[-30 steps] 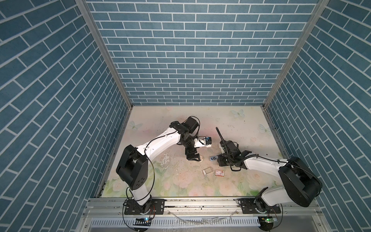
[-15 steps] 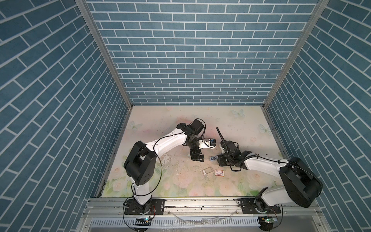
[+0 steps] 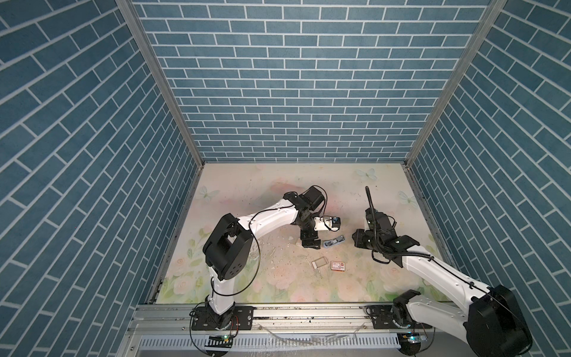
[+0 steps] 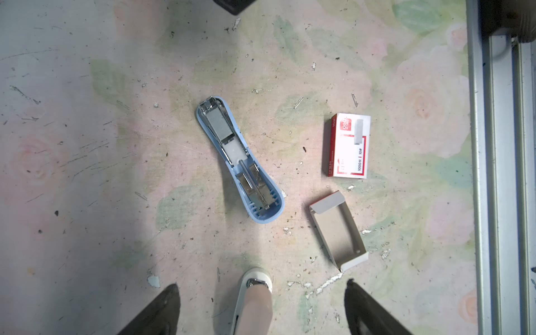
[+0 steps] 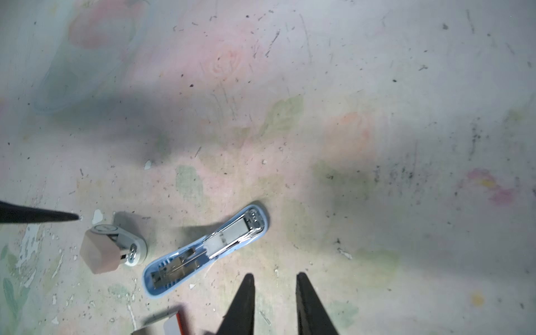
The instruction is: Load the staples into the stapler
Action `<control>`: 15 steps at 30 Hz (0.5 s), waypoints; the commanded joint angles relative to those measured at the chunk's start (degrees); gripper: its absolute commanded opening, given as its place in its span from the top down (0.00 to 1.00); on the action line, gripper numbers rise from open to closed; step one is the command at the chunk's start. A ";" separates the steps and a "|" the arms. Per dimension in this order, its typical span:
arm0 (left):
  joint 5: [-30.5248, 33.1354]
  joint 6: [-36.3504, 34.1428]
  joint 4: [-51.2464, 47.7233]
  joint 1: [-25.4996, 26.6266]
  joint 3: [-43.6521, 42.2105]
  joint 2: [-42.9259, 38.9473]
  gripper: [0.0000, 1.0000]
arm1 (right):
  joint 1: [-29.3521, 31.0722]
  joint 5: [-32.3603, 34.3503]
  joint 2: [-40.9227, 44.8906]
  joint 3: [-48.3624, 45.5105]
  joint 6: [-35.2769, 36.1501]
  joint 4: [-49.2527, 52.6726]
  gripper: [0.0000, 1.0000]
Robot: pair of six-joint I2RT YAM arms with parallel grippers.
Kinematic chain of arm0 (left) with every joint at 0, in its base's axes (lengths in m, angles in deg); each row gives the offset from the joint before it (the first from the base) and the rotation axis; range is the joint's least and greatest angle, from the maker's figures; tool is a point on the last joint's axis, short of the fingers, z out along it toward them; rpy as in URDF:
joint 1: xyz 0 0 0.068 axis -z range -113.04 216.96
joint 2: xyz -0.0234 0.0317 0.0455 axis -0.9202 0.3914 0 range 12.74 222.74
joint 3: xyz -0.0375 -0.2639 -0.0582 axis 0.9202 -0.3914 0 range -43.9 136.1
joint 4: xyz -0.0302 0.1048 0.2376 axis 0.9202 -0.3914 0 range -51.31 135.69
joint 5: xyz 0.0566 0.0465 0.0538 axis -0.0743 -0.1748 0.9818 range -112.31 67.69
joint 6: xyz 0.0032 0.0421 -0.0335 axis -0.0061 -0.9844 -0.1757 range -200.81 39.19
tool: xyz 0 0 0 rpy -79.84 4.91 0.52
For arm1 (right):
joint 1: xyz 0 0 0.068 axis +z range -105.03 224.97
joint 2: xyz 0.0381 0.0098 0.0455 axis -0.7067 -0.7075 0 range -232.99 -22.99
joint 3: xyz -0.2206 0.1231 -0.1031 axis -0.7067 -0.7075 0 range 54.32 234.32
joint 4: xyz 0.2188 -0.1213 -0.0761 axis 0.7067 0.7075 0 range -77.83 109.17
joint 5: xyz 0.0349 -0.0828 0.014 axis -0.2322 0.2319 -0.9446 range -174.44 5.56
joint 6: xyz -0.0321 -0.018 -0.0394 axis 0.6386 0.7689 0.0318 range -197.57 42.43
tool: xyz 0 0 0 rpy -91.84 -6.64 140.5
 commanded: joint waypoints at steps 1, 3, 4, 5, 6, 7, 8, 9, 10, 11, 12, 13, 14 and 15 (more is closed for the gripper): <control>2.32 0.83 1.68 1.62 -0.51 1.10 0.10 | -2.63 -5.06 -1.89 -0.63 0.14 -2.16 0.75; 2.76 1.28 2.22 2.03 -0.55 1.67 0.10 | -4.67 -7.71 -4.08 -0.83 0.14 -5.15 0.77; 3.17 1.75 2.61 2.12 -0.55 2.01 0.10 | -5.47 -8.60 -5.12 -0.80 0.15 -6.30 0.77; 3.39 1.99 2.78 2.27 -0.47 2.40 0.10 | -6.19 -10.05 -6.38 -0.82 -0.02 -7.76 0.79; 3.48 2.19 2.98 2.36 -0.35 2.90 0.11 | -6.78 -11.45 -7.55 -0.96 -0.20 -9.22 0.79; 3.81 2.27 3.13 2.46 -0.39 3.10 0.11 | -7.22 -12.59 -8.45 -1.04 -0.37 -10.46 0.80; 4.43 2.51 3.48 2.64 -0.38 3.40 0.11 | -7.54 -13.91 -9.40 -0.99 -0.39 -11.74 0.81; 4.86 2.53 3.60 2.86 -0.44 3.62 0.11 | -7.81 -14.54 -10.33 -0.83 -0.35 -12.33 0.82; 4.96 2.54 3.75 2.98 -0.51 3.66 0.12 | -8.01 -14.65 -10.89 -0.66 -0.25 -12.47 0.82; 4.94 2.56 4.01 3.07 -0.69 3.66 0.12 | -8.08 -14.73 -11.46 -0.64 -0.13 -12.68 0.82; 5.04 2.61 4.24 3.22 -0.91 3.66 0.12 | -8.34 -14.98 -11.95 -0.63 -0.05 -12.99 0.82; 5.03 2.63 4.28 3.35 -0.84 3.74 0.12 | -8.69 -15.41 -12.48 -0.63 -0.04 -13.22 0.82; 4.97 2.61 4.16 3.56 -0.73 4.00 0.12 | -8.97 -15.85 -13.03 -0.71 -0.04 -13.66 0.82; 5.12 2.68 4.18 3.76 -0.75 4.26 0.12 | -9.16 -16.34 -13.62 -0.88 -0.04 -14.09 0.83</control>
